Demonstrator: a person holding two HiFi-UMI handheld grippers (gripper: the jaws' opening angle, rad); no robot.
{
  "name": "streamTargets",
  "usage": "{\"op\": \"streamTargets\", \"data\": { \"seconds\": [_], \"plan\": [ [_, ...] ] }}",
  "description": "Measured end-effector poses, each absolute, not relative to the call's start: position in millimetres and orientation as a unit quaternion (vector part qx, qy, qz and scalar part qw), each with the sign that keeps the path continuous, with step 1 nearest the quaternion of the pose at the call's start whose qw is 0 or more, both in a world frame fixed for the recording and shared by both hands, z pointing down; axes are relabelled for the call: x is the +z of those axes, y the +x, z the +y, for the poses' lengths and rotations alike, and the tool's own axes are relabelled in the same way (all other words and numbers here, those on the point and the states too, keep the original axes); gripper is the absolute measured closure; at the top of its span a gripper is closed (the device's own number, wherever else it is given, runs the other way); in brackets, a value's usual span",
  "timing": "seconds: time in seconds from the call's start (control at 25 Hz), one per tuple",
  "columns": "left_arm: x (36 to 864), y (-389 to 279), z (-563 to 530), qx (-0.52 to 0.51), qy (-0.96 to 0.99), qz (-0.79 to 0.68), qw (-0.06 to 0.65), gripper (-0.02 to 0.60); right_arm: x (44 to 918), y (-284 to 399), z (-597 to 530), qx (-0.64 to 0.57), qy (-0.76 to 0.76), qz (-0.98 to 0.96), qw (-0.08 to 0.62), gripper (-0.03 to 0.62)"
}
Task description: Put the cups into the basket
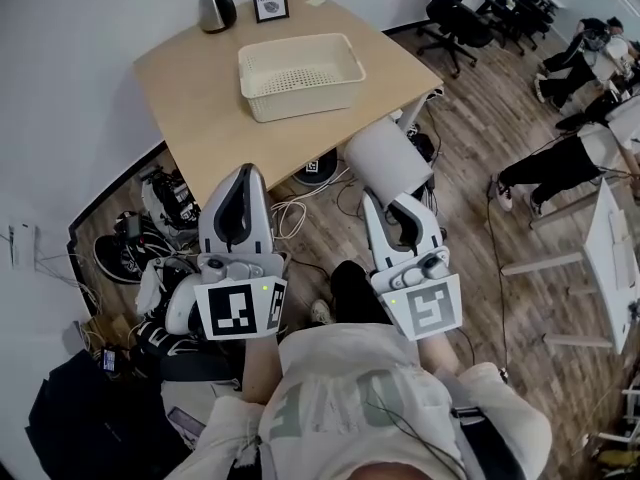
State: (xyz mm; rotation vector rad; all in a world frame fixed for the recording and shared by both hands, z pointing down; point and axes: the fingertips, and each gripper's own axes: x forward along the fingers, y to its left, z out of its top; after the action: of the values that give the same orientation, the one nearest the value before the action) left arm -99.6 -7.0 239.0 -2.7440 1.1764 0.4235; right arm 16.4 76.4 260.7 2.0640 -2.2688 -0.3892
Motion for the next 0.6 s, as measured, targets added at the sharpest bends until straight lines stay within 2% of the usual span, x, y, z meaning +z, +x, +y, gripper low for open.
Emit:
{"op": "streamTargets", "data": {
  "seconds": [0.32, 0.6],
  "plan": [
    [242.0, -80.9, -38.3, 0.137, -0.907, 0.394, 0.060, 0.574, 259.8, 34.7, 41.9, -0.130, 0.663, -0.737, 0.021, 0.574],
    [246.6, -45.9, -101.1, 0.126, -0.901, 0.409, 0.067, 0.574, 266.2, 79.7, -25.7, -0.129, 0.657, -0.743, 0.012, 0.574]
  ]
}}
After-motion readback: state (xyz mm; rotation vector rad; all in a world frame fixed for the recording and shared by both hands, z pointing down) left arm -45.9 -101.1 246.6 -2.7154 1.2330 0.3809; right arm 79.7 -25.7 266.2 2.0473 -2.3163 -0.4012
